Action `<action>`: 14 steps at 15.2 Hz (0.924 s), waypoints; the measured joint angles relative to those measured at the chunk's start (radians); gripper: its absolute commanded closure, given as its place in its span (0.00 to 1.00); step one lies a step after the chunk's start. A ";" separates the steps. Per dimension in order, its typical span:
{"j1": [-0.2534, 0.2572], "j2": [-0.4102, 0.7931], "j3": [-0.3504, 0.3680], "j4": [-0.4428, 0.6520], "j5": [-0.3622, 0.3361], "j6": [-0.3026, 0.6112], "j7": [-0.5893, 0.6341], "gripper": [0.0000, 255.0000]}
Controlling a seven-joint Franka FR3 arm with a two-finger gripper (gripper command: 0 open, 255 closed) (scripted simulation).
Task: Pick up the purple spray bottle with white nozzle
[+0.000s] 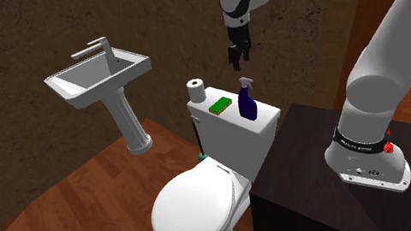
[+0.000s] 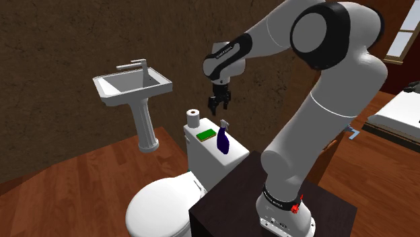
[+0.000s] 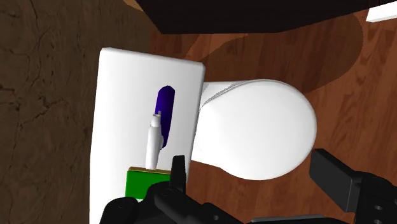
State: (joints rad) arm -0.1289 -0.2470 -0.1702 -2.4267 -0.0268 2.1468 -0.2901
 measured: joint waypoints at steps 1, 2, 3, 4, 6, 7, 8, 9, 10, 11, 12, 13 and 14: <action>-0.006 0.031 -0.009 0.003 -0.001 0.027 -0.008 0.00; -0.012 0.067 -0.019 0.012 0.001 0.053 -0.018 0.00; -0.017 0.098 -0.027 0.018 0.002 0.077 -0.025 0.00; -0.019 0.132 -0.032 0.028 0.007 0.101 -0.027 0.00; -0.030 0.204 -0.046 0.050 0.017 0.150 -0.045 0.00; -0.034 0.237 -0.051 0.065 0.022 0.168 -0.051 0.00; -0.040 0.273 -0.058 0.080 0.029 0.188 -0.061 0.00; -0.046 0.305 -0.063 0.100 0.036 0.199 -0.070 0.00; -0.049 0.337 -0.065 0.113 0.044 0.217 -0.075 0.00; -0.053 0.360 -0.067 0.121 0.050 0.230 -0.083 0.00; -0.056 0.375 -0.068 0.126 0.055 0.241 -0.088 0.00; -0.056 0.389 -0.066 0.126 0.059 0.254 -0.090 0.00; -0.058 0.401 -0.066 0.127 0.064 0.266 -0.093 0.00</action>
State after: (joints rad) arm -0.1864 0.1544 -0.2359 -2.2999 0.0370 2.4125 -0.3834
